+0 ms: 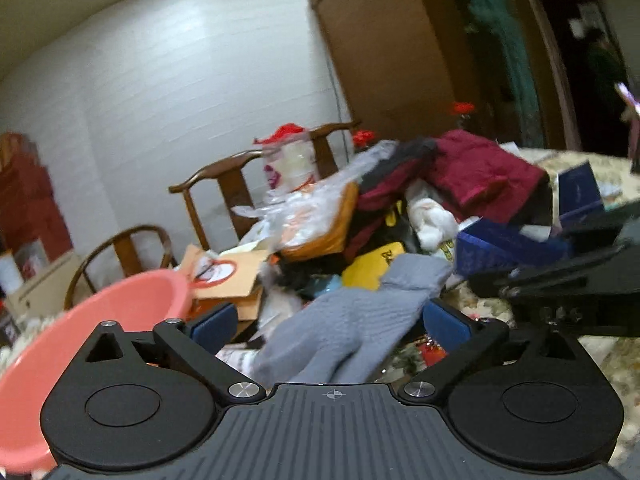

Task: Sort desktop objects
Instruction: 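Pull the grey glove out of the pile with the left gripper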

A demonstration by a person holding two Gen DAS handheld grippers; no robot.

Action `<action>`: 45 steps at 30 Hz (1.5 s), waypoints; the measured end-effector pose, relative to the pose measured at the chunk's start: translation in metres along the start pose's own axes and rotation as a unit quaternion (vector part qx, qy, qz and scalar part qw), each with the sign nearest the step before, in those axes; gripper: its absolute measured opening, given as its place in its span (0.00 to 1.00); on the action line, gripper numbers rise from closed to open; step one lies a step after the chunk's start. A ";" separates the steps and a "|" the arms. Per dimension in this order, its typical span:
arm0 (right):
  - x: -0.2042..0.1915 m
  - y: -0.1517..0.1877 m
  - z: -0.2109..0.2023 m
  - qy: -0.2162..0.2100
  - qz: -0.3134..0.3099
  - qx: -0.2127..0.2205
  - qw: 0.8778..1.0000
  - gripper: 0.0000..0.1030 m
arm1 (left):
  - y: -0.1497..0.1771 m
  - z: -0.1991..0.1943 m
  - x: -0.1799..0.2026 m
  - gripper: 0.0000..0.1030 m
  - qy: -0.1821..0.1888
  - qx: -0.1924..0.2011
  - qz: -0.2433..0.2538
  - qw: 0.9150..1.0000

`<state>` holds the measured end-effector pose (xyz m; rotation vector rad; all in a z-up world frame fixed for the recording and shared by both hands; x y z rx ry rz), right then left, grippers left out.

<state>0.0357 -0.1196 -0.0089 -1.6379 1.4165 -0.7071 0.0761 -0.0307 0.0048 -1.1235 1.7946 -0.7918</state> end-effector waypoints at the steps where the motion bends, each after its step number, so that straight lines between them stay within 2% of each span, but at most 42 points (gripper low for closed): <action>1: 0.004 0.000 -0.002 0.016 -0.004 0.001 1.000 0.40 | -0.001 0.008 0.003 1.00 0.003 -0.004 0.004 1.000; 6: 0.020 0.000 -0.006 0.022 0.008 -0.006 1.000 0.39 | 0.002 0.050 0.014 1.00 0.017 -0.032 0.040 0.999; 9: 0.029 -0.003 -0.005 0.031 0.012 -0.002 0.999 0.39 | 0.004 0.070 0.020 1.00 0.032 -0.046 0.043 0.997; 14: 0.037 -0.009 0.002 0.033 0.020 0.000 0.999 0.39 | 0.009 0.100 0.031 0.98 0.022 -0.067 0.066 0.995; 15: 0.038 -0.009 0.005 0.033 0.021 -0.001 0.999 0.39 | 0.009 0.105 0.030 0.95 0.016 -0.068 0.064 0.996; 16: 0.038 -0.008 0.007 0.032 0.022 -0.002 0.999 0.39 | 0.009 0.106 0.029 0.82 0.016 -0.070 0.060 0.996; 17: 0.039 -0.008 0.009 0.032 0.023 -0.003 0.999 0.39 | 0.009 0.108 0.027 0.63 0.021 -0.074 0.050 0.996; 18: 0.040 -0.007 0.011 0.032 0.024 -0.005 0.999 0.39 | 0.008 0.109 0.024 0.54 0.029 -0.077 0.038 0.996; 19: 0.040 -0.007 0.012 0.031 0.025 -0.006 0.999 0.39 | 0.007 0.108 0.020 0.31 0.029 -0.075 0.027 0.996; 20: 0.040 -0.006 0.013 0.030 0.027 -0.007 0.999 0.39 | 0.005 0.107 0.014 0.21 0.026 -0.074 0.019 0.997; 23: 0.039 -0.005 0.014 0.027 0.031 -0.006 0.999 0.40 | 0.003 0.100 0.000 0.15 0.044 -0.073 -0.015 0.996; 31: 0.027 -0.009 0.009 0.019 0.018 0.003 1.000 0.40 | -0.004 0.073 -0.006 0.11 0.030 -0.043 -0.031 0.998; 33: 0.026 -0.006 0.010 0.021 0.015 -0.006 1.000 0.40 | -0.008 0.066 -0.009 0.11 0.028 -0.037 -0.032 0.998; 35: 0.022 0.003 0.012 0.007 0.009 -0.039 0.999 0.64 | -0.010 0.059 -0.009 0.14 0.026 -0.031 -0.027 0.999; 36: 0.020 0.009 0.011 0.008 0.004 -0.045 0.999 0.84 | -0.011 0.056 -0.009 0.15 0.024 -0.027 -0.025 0.999; 37: 0.019 0.013 0.008 0.021 -0.006 -0.040 0.999 0.93 | -0.011 0.053 -0.008 0.19 0.027 -0.025 -0.022 0.999; 39: 0.017 0.021 0.005 0.054 -0.034 -0.034 0.997 0.93 | -0.010 0.049 -0.005 0.24 0.030 -0.023 -0.017 0.999; 40: 0.015 0.025 0.008 0.056 -0.042 -0.044 0.997 0.93 | -0.008 0.046 -0.003 0.26 0.033 -0.021 -0.014 0.999; 44: 0.008 0.037 0.021 0.024 -0.028 -0.078 0.996 0.91 | 0.005 0.038 -0.002 0.32 0.025 -0.017 -0.008 1.000; 45: 0.007 0.040 0.025 0.023 -0.027 -0.081 0.996 0.85 | 0.008 0.038 -0.004 0.32 0.025 -0.019 -0.009 0.999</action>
Point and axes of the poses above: each gripper's, at about its wrist camera, not at the fingertips, and z roughly the way its jaws point, x to its right, y to its underside, the point moved 7 cm from there along z, roughly the way its jaws point, and after that the axes turned 6 degrees about -x, right-handed, at the moved point
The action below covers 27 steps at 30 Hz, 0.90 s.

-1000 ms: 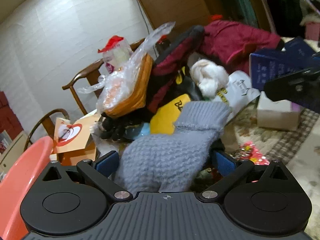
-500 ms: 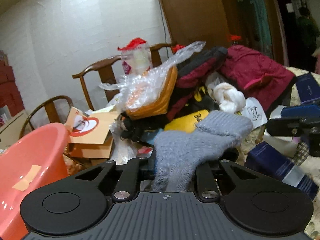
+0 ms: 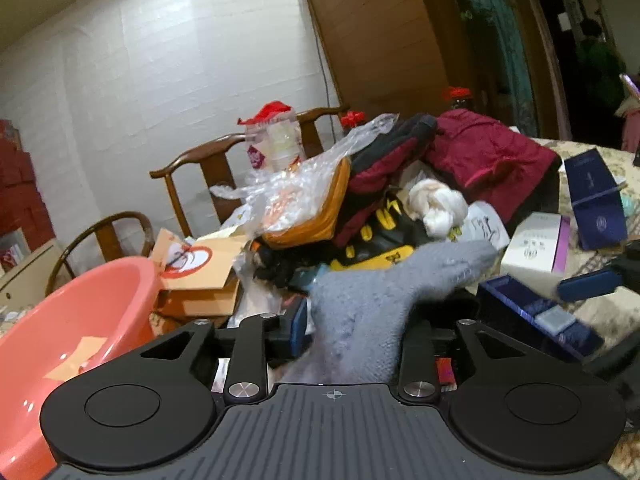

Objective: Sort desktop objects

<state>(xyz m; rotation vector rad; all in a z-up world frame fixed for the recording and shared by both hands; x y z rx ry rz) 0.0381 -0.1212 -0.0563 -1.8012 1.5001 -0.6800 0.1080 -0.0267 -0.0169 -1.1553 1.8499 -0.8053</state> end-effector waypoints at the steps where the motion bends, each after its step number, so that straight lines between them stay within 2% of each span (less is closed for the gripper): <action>1: 0.000 0.001 0.005 0.003 0.005 -0.005 1.000 0.73 | 0.003 0.000 -0.003 0.32 0.000 -0.003 -0.002 1.000; 2: 0.001 0.003 0.008 0.002 0.013 -0.010 1.000 0.63 | 0.006 -0.001 -0.006 0.32 -0.002 -0.005 -0.005 1.000; 3: 0.004 0.005 0.013 -0.004 0.023 -0.018 1.000 0.47 | 0.008 -0.001 -0.010 0.32 -0.006 -0.007 -0.007 1.000; 4: 0.006 0.006 0.015 -0.004 0.027 -0.015 1.000 0.43 | 0.011 -0.001 -0.014 0.34 -0.012 -0.010 -0.009 1.000; 8: 0.009 0.006 0.013 -0.006 0.024 -0.009 1.000 0.42 | 0.019 -0.011 -0.026 0.72 -0.017 -0.008 -0.013 1.000; 10: 0.011 0.007 0.009 -0.003 0.023 -0.001 1.000 0.42 | 0.018 -0.023 -0.031 0.80 -0.023 0.008 -0.015 1.000; 21: 0.015 -0.003 -0.008 -0.001 0.020 0.036 0.999 0.42 | 0.007 -0.042 -0.014 0.84 -0.033 0.031 0.021 0.999; 22: 0.017 -0.003 -0.009 0.000 0.021 0.039 0.999 0.42 | 0.008 -0.043 -0.016 0.79 -0.035 0.030 0.019 0.999; 23: 0.019 -0.003 -0.010 0.000 0.023 0.041 0.999 0.42 | 0.009 -0.044 -0.018 0.70 -0.035 0.030 0.014 0.999; 25: 0.023 -0.004 -0.011 0.001 0.029 0.046 0.999 0.42 | 0.010 -0.045 -0.025 0.61 -0.025 0.026 -0.005 0.999; 27: 0.025 -0.006 -0.013 -0.002 0.033 0.051 0.998 0.42 | 0.010 -0.048 -0.031 0.57 -0.021 0.022 -0.015 0.999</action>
Point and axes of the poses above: each gripper's, at about its wrist camera, not at the fingertips, and z roughly the way its jaws point, x to its right, y to its underside, the point moved 7 cm from there along z, roughly the way its jaws point, and after that the axes turned 6 degrees about -x, right-handed, at the moved point
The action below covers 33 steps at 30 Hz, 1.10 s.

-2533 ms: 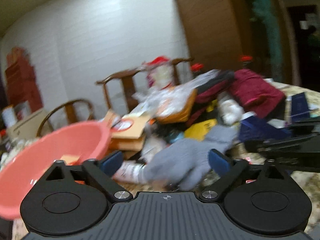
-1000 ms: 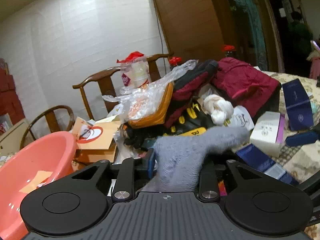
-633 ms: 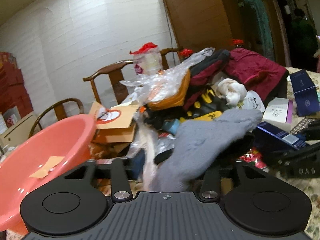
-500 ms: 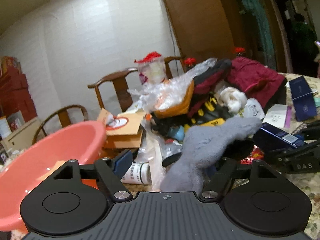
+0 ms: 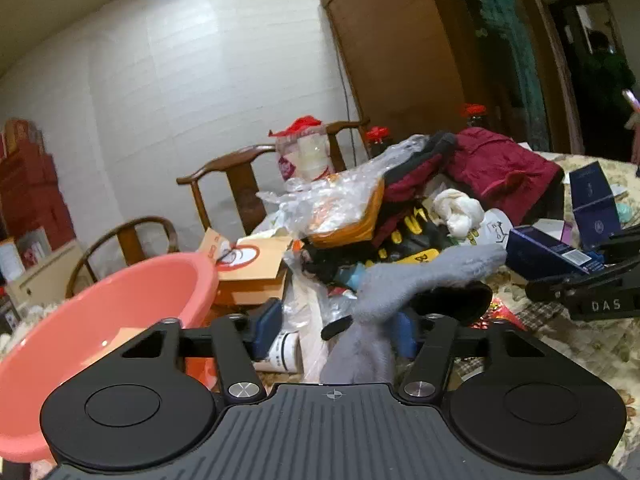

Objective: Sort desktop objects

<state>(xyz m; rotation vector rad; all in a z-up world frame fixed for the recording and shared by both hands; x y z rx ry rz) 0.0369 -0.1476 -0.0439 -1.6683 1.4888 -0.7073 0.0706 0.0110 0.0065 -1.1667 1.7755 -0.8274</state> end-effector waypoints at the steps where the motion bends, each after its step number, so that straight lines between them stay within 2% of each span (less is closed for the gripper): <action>1: 0.000 -0.001 -0.001 0.000 0.002 0.004 1.000 0.42 | 0.000 -0.002 -0.001 0.57 -0.006 0.001 0.003 1.000; 2: 0.000 -0.003 -0.002 0.000 0.002 0.008 1.000 0.42 | 0.000 -0.006 0.000 0.69 -0.014 0.006 0.014 1.000; 3: -0.001 -0.004 -0.003 -0.001 0.002 0.009 1.000 0.42 | 0.000 -0.010 0.003 0.76 -0.019 0.009 0.030 0.999; 4: -0.001 -0.004 -0.003 -0.003 0.003 0.011 1.000 0.42 | 0.001 -0.013 0.006 0.94 -0.024 0.012 0.042 0.999; 5: -0.002 -0.004 -0.003 -0.004 0.002 0.011 1.000 0.42 | 0.003 -0.016 0.008 1.00 -0.029 0.018 0.053 0.998; 10: -0.008 0.003 0.007 -0.004 -0.013 -0.001 1.000 0.42 | 0.014 -0.029 0.009 1.00 -0.037 0.024 0.075 0.996; 14: -0.011 0.008 0.016 -0.006 -0.017 -0.013 1.000 0.42 | 0.006 -0.027 0.011 1.00 -0.036 0.026 0.077 0.996; 18: -0.011 0.007 0.016 -0.006 -0.014 -0.010 1.000 0.42 | -0.006 -0.013 0.033 1.00 -0.010 0.034 0.097 0.995; 21: -0.010 0.006 0.016 -0.004 -0.013 -0.012 1.000 0.42 | -0.012 0.008 0.052 1.00 -0.007 0.028 0.130 0.991; 24: -0.008 0.006 0.016 -0.003 -0.008 -0.014 1.000 0.42 | -0.014 0.031 0.063 0.88 0.005 0.009 0.154 0.988; 26: -0.004 0.006 0.016 -0.003 0.001 -0.013 1.000 0.42 | -0.014 0.047 0.063 0.60 0.023 -0.014 0.146 0.989; 29: 0.000 0.005 0.016 -0.002 0.007 -0.012 1.000 0.42 | -0.014 0.065 0.056 0.36 0.037 -0.039 0.111 0.992; 31: 0.001 0.006 0.016 -0.004 0.009 -0.013 1.000 0.42 | -0.015 0.068 0.050 0.28 0.034 -0.040 0.092 0.994; 33: 0.001 0.006 0.016 -0.005 0.007 -0.012 1.000 0.42 | -0.018 0.062 0.045 0.26 0.036 -0.030 0.075 0.996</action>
Point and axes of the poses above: each gripper's, at about its wrist camera, not at the fingertips, and z roughly the way its jaws point, x to its right, y to its underside, the point moved 7 cm from there along z, roughly the way its jaws point, and after that the axes turned 6 degrees about -x, right-handed, at the moved point
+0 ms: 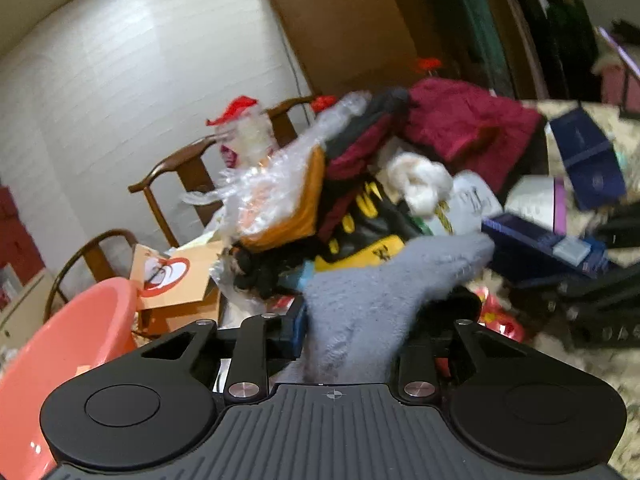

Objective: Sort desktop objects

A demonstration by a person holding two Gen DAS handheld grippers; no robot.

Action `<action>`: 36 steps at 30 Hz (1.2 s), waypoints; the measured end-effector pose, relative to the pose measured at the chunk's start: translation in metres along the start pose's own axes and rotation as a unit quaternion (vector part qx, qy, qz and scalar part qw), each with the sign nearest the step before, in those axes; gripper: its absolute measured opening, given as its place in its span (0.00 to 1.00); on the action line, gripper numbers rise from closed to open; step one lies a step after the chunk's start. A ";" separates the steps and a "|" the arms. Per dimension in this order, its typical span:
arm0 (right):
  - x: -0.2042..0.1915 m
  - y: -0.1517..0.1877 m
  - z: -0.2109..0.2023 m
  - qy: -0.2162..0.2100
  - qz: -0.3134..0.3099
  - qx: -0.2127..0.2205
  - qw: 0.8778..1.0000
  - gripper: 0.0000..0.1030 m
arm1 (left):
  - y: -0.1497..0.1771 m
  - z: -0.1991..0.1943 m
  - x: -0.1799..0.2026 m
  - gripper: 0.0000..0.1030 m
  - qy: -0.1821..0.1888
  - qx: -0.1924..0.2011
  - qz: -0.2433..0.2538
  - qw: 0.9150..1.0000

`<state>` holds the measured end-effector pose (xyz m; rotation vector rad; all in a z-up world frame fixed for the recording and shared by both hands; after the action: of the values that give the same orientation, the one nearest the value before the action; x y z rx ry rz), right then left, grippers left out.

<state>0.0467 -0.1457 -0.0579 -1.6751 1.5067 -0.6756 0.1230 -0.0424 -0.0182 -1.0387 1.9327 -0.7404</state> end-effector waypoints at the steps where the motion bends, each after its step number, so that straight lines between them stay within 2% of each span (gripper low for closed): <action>1: 0.000 0.000 0.000 0.000 -0.002 -0.001 1.000 0.42 | -0.002 -0.005 -0.003 0.26 -0.001 0.009 -0.008 1.000; 4: -0.001 0.001 0.003 0.000 -0.003 -0.004 1.000 0.42 | -0.012 -0.020 -0.013 0.26 -0.009 0.035 -0.026 0.999; 7: -0.001 0.001 0.002 0.000 -0.003 -0.003 1.000 0.42 | -0.023 -0.040 -0.024 0.26 0.001 0.061 -0.044 0.997; 9: -0.002 0.002 0.001 0.000 -0.002 -0.003 1.000 0.42 | -0.027 -0.052 -0.032 0.26 -0.008 0.076 -0.058 0.995; 13: -0.003 0.003 0.002 0.000 -0.004 -0.004 1.000 0.42 | -0.027 -0.064 -0.050 0.10 -0.032 0.086 -0.080 0.993; 15: -0.004 0.003 0.003 -0.002 -0.005 -0.006 1.000 0.42 | -0.023 -0.061 -0.057 0.10 -0.027 0.074 -0.088 0.993; 16: -0.006 0.003 0.003 -0.003 -0.007 -0.007 1.000 0.42 | -0.020 -0.056 -0.055 0.13 -0.008 0.059 -0.081 0.995; 17: -0.007 0.003 0.004 -0.004 -0.009 -0.009 1.000 0.42 | -0.016 -0.051 -0.052 0.22 0.010 0.043 -0.074 0.996; 18: -0.008 0.004 0.004 -0.007 -0.008 -0.010 1.000 0.43 | -0.013 -0.048 -0.049 0.36 0.011 0.037 -0.071 0.997; 19: -0.008 0.004 0.004 -0.009 -0.007 -0.010 1.000 0.43 | -0.010 -0.046 -0.044 0.61 0.003 0.033 -0.064 0.997; 20: -0.008 0.004 0.005 -0.008 -0.006 -0.011 1.000 0.43 | -0.008 -0.047 -0.040 0.80 -0.006 0.037 -0.056 0.998; 21: -0.008 0.004 0.006 -0.008 -0.007 -0.013 1.000 0.43 | -0.007 -0.051 -0.033 0.84 -0.011 0.050 -0.047 0.998; 25: -0.009 0.005 0.009 -0.009 -0.011 -0.020 1.000 0.43 | -0.008 -0.058 -0.014 0.86 0.000 0.063 -0.017 0.998; 28: -0.009 0.005 0.009 -0.009 -0.009 -0.021 1.000 0.41 | -0.012 -0.051 -0.001 0.84 -0.011 0.060 0.003 0.998; 31: -0.008 0.005 0.010 -0.009 -0.008 -0.022 1.000 0.41 | -0.013 -0.042 0.007 0.77 0.015 0.045 0.002 0.999; 34: -0.007 0.005 0.010 -0.012 -0.004 -0.024 1.000 0.41 | -0.013 -0.047 0.018 0.77 0.038 0.052 0.015 0.998; 36: -0.008 0.005 0.012 -0.012 -0.005 -0.028 1.000 0.41 | -0.013 -0.046 0.024 0.76 0.041 0.049 0.024 0.998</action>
<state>0.0520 -0.1361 -0.0683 -1.7278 1.5127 -0.6218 0.0802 -0.0644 0.0062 -0.9129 1.9627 -0.8533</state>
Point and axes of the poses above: each gripper's, at about its wrist camera, not at the fingertips, and z roughly the way its jaws point, x to its right, y to its underside, the point moved 7 cm from there along z, roughly the way its jaws point, and after that the axes turned 6 degrees about -x, right-handed, at the moved point
